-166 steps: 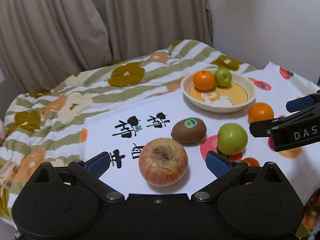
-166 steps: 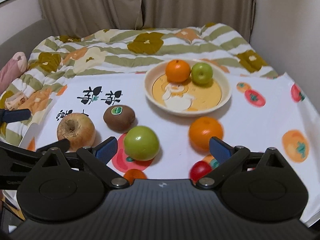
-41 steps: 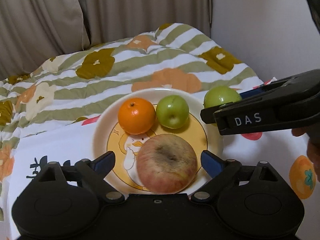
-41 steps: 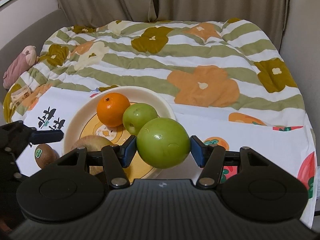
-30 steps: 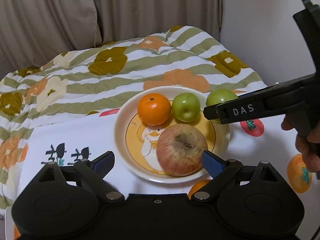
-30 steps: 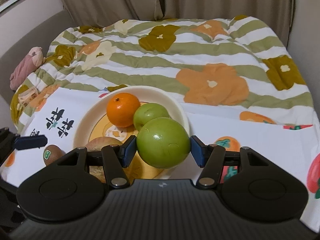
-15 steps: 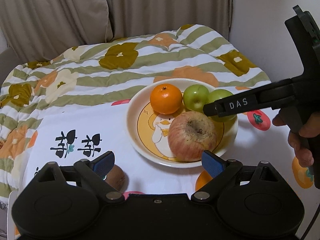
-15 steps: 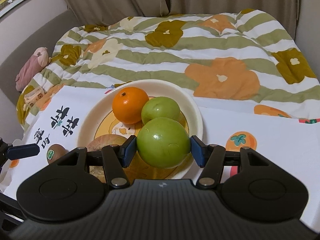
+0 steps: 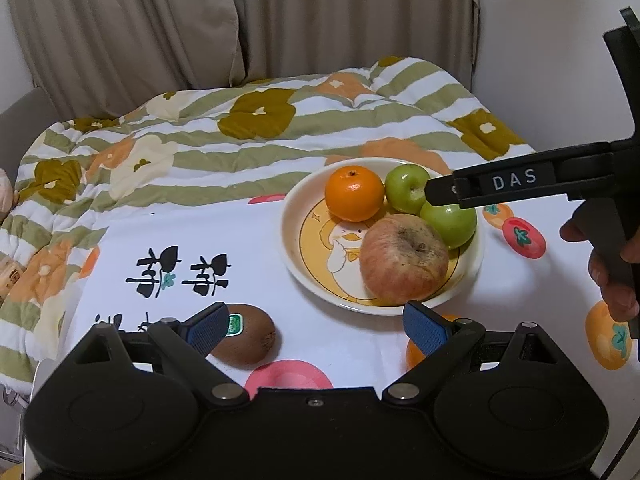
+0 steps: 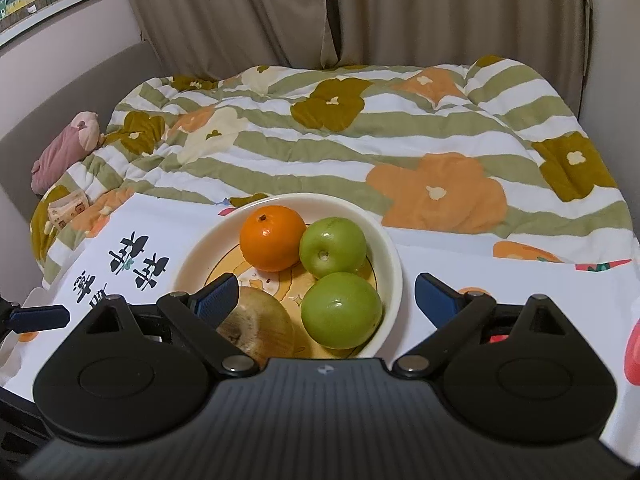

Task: Organize fruits
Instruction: 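Release both apples in the bowl and withdraw both tools, then reach the left tool to the small orange while the right tool reaches a red tomato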

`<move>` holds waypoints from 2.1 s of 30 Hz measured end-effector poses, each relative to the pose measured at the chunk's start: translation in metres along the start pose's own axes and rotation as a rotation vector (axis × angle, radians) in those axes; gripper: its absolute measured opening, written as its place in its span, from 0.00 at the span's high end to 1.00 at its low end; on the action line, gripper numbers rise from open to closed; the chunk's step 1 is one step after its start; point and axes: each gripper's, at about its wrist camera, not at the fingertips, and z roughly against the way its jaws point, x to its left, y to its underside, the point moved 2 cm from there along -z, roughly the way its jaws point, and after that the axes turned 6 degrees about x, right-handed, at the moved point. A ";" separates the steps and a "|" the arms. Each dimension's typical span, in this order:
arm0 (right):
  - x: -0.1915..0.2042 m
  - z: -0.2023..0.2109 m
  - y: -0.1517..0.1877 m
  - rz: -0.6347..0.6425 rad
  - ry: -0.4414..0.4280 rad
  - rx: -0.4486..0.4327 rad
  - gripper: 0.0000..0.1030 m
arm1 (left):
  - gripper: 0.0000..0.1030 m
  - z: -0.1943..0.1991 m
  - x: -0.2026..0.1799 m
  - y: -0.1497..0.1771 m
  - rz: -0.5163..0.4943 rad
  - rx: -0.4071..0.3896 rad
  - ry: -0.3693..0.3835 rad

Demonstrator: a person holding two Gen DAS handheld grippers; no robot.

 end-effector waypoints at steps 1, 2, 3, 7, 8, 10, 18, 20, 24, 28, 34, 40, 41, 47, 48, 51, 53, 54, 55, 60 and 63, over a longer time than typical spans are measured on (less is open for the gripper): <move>0.000 0.002 0.000 -0.002 0.005 -0.004 0.00 | 0.07 0.002 0.002 0.001 0.005 -0.004 0.002; 0.001 0.006 0.001 -0.004 0.009 -0.009 0.00 | 0.07 0.004 0.003 0.001 0.010 -0.009 0.003; 0.002 0.009 0.001 -0.004 0.012 -0.013 0.00 | 0.07 0.006 0.005 0.001 0.015 -0.016 0.002; 0.007 0.026 0.004 -0.001 0.036 -0.029 0.00 | 0.07 0.020 0.014 0.001 0.046 -0.062 -0.030; 0.008 0.031 0.005 -0.001 0.043 -0.034 0.00 | 0.07 0.023 0.018 0.001 0.060 -0.071 -0.031; 0.010 0.042 0.006 -0.007 0.057 -0.043 0.00 | 0.07 0.031 0.027 0.002 0.083 -0.089 -0.029; 0.026 0.095 0.018 -0.056 0.120 -0.087 0.00 | 0.06 0.071 0.045 0.007 0.070 -0.167 0.012; 0.032 0.108 0.023 -0.062 0.137 -0.099 0.00 | 0.05 0.079 0.048 0.012 0.063 -0.178 0.023; 0.042 0.127 0.037 -0.079 0.173 -0.114 0.00 | 0.04 0.089 0.056 0.022 0.040 -0.180 0.034; 0.051 0.138 0.055 -0.099 0.218 -0.127 0.00 | 0.00 0.094 0.063 0.035 0.006 -0.185 0.033; 0.062 0.141 0.090 -0.143 0.280 -0.107 0.00 | 0.00 0.086 0.062 0.060 -0.069 -0.152 0.071; 0.063 0.132 0.125 -0.183 0.337 -0.074 0.00 | 0.00 0.065 0.053 0.088 -0.162 -0.118 0.141; 0.062 0.129 0.131 -0.193 0.342 -0.070 0.00 | 0.00 0.061 0.050 0.092 -0.180 -0.114 0.145; 0.059 0.111 0.160 -0.192 0.379 -0.040 0.00 | 0.12 0.035 0.041 0.105 -0.233 -0.069 0.182; 0.058 0.108 0.163 -0.188 0.382 -0.036 0.00 | 0.12 0.030 0.040 0.107 -0.238 -0.060 0.188; 0.055 0.097 0.171 -0.194 0.383 -0.020 0.00 | 0.19 0.015 0.036 0.113 -0.251 -0.031 0.206; 0.053 0.090 0.176 -0.193 0.379 -0.009 0.00 | 0.29 0.008 0.034 0.116 -0.261 -0.013 0.206; 0.052 0.087 0.177 -0.188 0.380 -0.003 0.00 | 0.31 0.004 0.033 0.118 -0.265 -0.004 0.205; 0.052 0.084 0.179 -0.178 0.381 0.001 0.00 | 0.32 0.001 0.032 0.119 -0.265 0.001 0.203; 0.051 0.077 0.181 -0.138 0.394 0.007 0.00 | 0.37 -0.005 0.028 0.121 -0.267 0.019 0.203; 0.049 0.074 0.181 -0.132 0.386 0.014 0.05 | 0.44 -0.009 0.025 0.123 -0.276 0.028 0.199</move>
